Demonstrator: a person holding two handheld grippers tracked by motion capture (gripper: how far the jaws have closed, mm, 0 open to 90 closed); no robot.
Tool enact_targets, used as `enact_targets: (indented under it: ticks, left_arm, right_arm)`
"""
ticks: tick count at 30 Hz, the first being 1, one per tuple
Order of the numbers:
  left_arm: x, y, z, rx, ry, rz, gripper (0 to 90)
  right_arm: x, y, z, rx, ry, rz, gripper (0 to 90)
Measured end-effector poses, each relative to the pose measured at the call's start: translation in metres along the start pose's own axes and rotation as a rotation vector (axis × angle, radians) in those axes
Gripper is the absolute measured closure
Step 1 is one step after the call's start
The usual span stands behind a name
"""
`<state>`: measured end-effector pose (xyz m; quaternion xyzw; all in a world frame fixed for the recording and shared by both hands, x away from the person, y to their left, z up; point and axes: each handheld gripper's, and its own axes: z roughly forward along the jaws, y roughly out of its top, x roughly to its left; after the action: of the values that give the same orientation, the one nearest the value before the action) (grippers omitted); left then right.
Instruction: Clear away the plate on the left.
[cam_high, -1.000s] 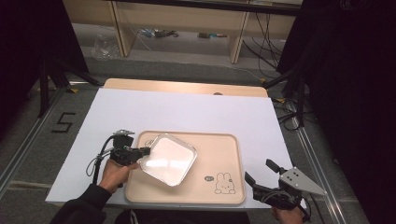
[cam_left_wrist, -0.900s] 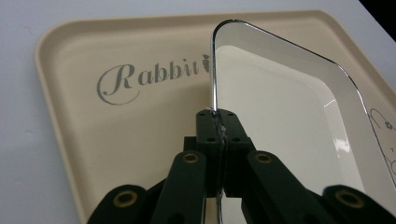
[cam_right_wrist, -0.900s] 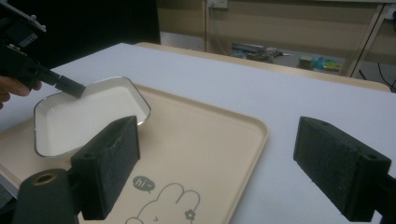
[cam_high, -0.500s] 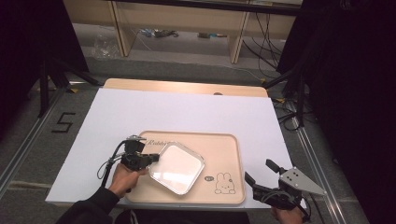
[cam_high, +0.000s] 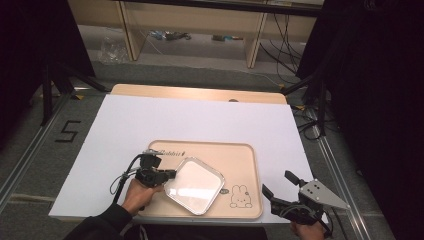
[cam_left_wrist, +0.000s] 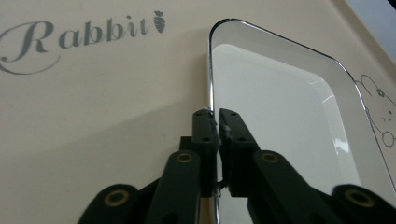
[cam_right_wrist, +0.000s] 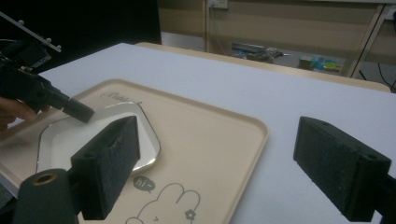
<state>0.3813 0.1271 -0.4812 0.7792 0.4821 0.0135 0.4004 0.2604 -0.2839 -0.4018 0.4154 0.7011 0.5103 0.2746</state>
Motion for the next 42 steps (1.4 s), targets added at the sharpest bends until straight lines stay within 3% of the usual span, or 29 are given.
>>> enact_targets:
  ticks: [1,3,9,24,34,36,37,39,40,42]
  left_arm:
    - [-0.002,-0.001,0.001,0.009,0.002,-0.007,81.5]
    - [-0.003,-0.003,0.001,0.021,0.01,0.027,80.3]
    - [-0.011,-0.011,0.0,0.074,0.007,-0.009,84.3]
    - [-0.029,-0.026,-0.007,0.093,-0.006,0.009,78.8]
    - [-0.043,-0.04,-0.014,0.086,-0.021,-0.043,74.8]
    - [-0.041,-0.039,-0.016,0.1,-0.012,-0.01,74.2]
    - [-0.04,-0.039,-0.016,0.094,-0.02,-0.013,74.4]
    - [-0.043,-0.041,-0.019,0.103,-0.038,-0.063,74.8]
    - [-0.04,-0.04,-0.019,0.091,-0.024,-0.011,74.6]
    - [-0.04,-0.04,-0.02,0.103,-0.024,0.001,73.8]
  right_arm:
    - [-0.001,0.0,0.0,-0.002,-0.002,-0.009,15.2]
    - [-0.001,0.0,0.0,-0.002,-0.001,-0.009,15.2]
    - [-0.001,0.0,0.0,-0.002,-0.001,-0.01,15.2]
    - [-0.001,0.0,0.0,-0.003,-0.003,-0.01,15.2]
    - [0.0,0.0,0.0,0.003,-0.004,0.003,15.2]
    - [-0.001,0.0,0.0,0.008,-0.002,-0.009,15.2]
    - [-0.001,0.0,0.0,0.002,0.0,-0.008,15.2]
    - [-0.001,0.0,-0.001,0.011,-0.004,-0.007,15.2]
    - [-0.001,0.0,0.0,0.002,0.007,0.005,15.2]
    - [-0.001,0.0,0.0,0.01,0.004,0.002,15.2]
